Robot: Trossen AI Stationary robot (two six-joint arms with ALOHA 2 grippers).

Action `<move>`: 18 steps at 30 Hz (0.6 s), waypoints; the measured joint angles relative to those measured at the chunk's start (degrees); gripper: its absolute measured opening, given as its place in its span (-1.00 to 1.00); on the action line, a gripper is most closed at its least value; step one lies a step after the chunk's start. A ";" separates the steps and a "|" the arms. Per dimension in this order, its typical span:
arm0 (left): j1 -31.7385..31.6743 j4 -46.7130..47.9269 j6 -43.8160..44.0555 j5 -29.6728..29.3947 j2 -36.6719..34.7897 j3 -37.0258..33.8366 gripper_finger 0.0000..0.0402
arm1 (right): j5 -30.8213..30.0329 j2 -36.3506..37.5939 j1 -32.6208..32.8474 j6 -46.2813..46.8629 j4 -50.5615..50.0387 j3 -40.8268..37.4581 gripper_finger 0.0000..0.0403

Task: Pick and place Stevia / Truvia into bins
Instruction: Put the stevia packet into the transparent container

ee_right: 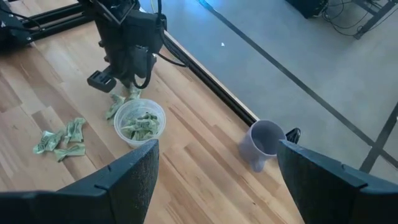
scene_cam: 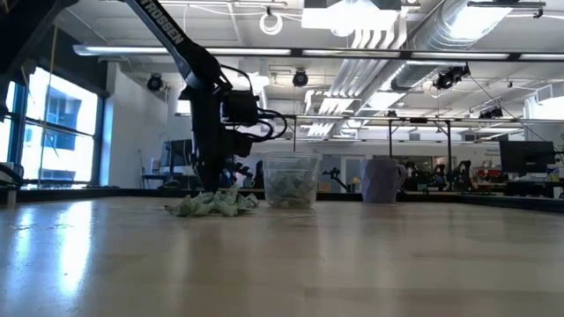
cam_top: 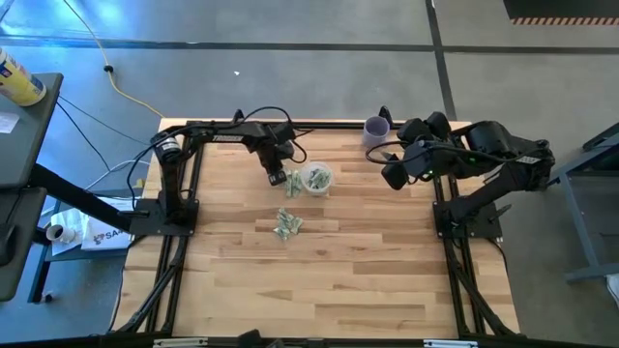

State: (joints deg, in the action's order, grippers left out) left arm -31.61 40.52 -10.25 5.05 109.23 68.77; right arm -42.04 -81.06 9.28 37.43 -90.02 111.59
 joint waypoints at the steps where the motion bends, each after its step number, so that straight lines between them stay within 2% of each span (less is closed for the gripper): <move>1: 0.01 0.64 0.02 -0.79 0.05 0.29 -0.85 | 0.00 0.00 0.00 0.00 0.00 0.00 0.56; 3: 0.20 3.65 -0.02 -3.32 -0.05 1.09 -0.88 | 0.00 0.00 0.00 0.00 0.00 0.00 0.56; 6: 0.19 13.54 0.01 -5.27 -1.11 2.24 -0.81 | 0.25 0.00 0.00 -0.23 0.00 0.00 0.56; 9: 0.79 16.82 1.79 -2.88 -5.74 5.39 -0.88 | 0.42 0.00 0.00 -0.31 0.00 0.00 0.56; 13: 4.12 8.54 3.45 5.58 -11.12 8.85 -0.88 | 0.09 0.00 0.00 -0.85 0.00 0.00 0.56; 15: 6.26 3.14 3.77 6.20 -11.57 11.29 -0.88 | -0.03 0.00 0.00 -1.01 0.01 0.00 0.56; 18: 9.33 0.71 2.45 6.44 -9.03 14.37 -0.88 | -0.15 0.00 0.00 -0.56 0.00 0.00 0.56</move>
State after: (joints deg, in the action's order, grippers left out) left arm -22.29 41.23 -7.80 11.49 100.20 83.14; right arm -42.19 -81.06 9.28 36.87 -90.02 111.59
